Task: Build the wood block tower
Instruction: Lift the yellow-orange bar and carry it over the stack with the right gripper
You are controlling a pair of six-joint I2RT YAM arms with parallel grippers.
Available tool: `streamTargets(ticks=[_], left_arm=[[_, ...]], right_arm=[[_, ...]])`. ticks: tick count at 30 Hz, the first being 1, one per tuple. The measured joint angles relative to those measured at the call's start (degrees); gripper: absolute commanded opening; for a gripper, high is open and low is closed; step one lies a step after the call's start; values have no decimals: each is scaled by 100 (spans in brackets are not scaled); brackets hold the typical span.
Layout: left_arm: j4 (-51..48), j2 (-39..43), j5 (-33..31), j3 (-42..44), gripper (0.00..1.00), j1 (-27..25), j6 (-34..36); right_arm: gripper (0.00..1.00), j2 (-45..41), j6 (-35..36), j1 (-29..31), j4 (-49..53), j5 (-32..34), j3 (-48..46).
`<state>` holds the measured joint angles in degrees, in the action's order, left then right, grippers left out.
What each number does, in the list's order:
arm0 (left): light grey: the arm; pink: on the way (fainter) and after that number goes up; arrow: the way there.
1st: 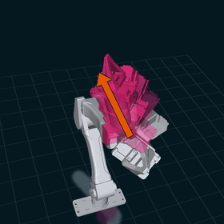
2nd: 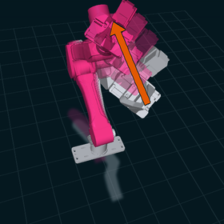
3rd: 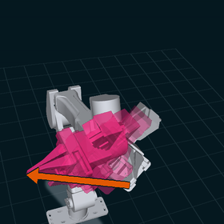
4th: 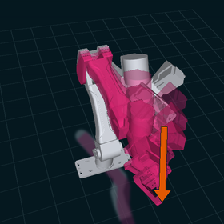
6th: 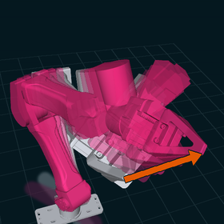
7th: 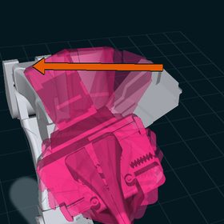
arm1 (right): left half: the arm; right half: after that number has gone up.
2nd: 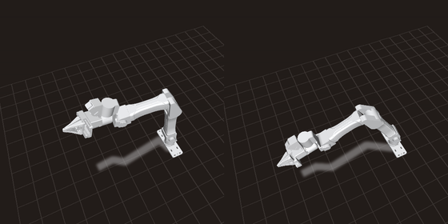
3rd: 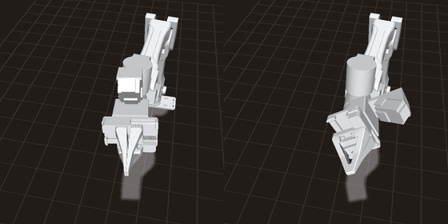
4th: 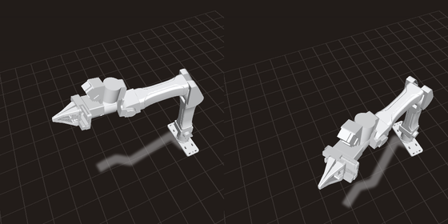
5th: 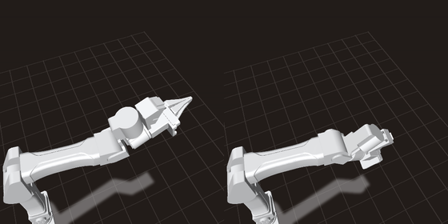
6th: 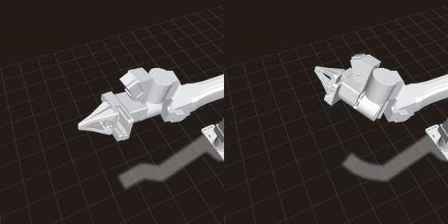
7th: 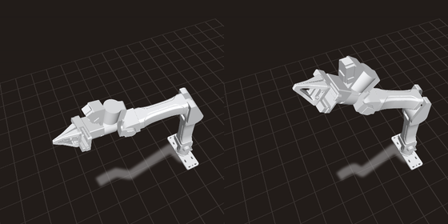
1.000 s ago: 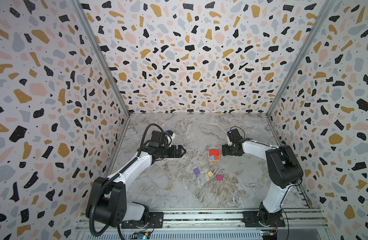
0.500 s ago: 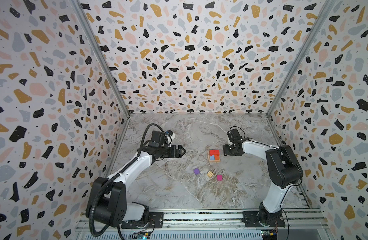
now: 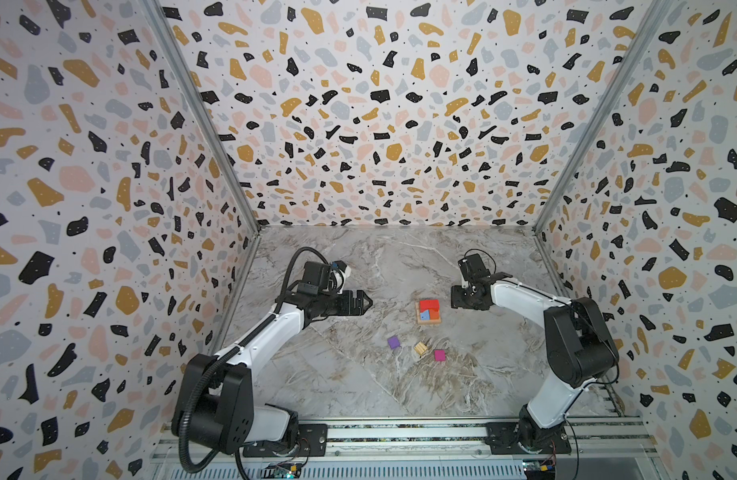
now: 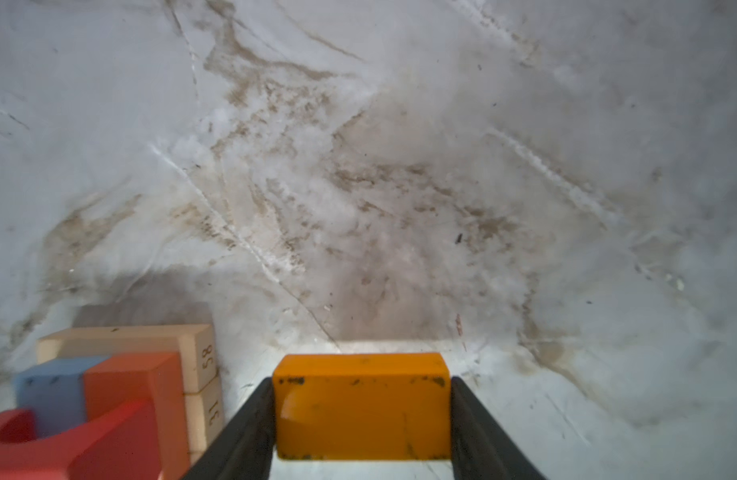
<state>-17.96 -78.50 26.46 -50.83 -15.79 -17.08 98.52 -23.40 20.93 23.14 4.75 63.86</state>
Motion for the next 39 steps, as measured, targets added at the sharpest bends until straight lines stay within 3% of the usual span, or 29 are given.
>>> streamTargets(ticks=[19, 39], left_arm=[[2, 140, 26, 0, 100, 0, -2], [2, 146, 76, 0, 100, 0, -4]], right_arm=[[56, -564, -645, 634, 1056, 46, 772], [56, -219, -1231, 1534, 1486, 282, 1257]])
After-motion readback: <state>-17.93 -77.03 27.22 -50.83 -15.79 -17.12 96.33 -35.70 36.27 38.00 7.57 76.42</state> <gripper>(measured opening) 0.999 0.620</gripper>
